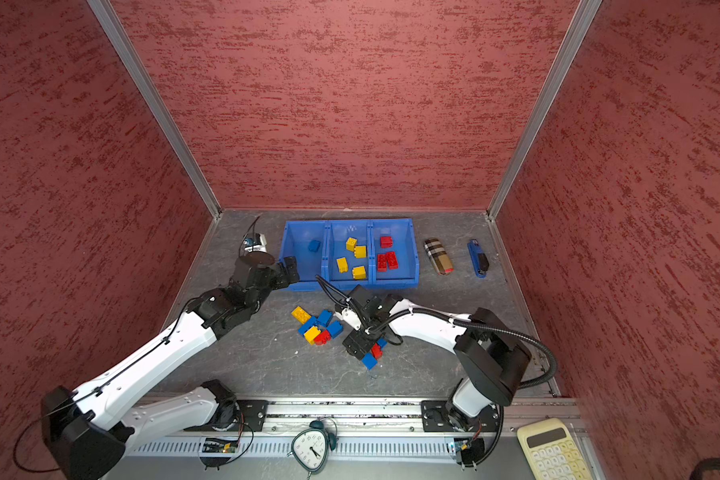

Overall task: Sort the legos into containers by color
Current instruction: 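Grasp a blue brick from the pile with the right gripper while the left withdraws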

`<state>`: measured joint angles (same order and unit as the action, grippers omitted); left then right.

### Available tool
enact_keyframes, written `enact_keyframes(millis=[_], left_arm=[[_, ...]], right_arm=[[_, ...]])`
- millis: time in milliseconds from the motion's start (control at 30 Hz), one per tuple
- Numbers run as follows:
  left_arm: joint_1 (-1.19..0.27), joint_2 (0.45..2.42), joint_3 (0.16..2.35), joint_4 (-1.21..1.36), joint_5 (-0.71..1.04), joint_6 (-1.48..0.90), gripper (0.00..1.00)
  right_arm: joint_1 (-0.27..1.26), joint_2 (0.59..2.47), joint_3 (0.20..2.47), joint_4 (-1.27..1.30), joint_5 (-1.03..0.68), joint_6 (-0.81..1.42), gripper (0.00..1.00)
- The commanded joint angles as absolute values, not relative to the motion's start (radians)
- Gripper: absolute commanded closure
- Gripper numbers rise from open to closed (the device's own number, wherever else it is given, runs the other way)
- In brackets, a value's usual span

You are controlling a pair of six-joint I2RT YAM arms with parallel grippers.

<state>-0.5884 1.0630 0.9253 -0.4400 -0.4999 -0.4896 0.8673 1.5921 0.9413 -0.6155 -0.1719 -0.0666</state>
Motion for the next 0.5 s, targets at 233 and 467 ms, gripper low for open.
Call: enact_keyframes(millis=[233,467], left_arm=[[-0.574,1.071,0.913,-0.440,-0.528,-0.540,0.00],[-0.574,1.072,0.913,-0.435,-0.528,-0.541,0.01]], right_arm=[[0.888,1.590,0.982,-0.656,-0.158,-0.182,0.41],[0.922,1.544,0.967,-0.682,-0.101,-0.201,0.46]])
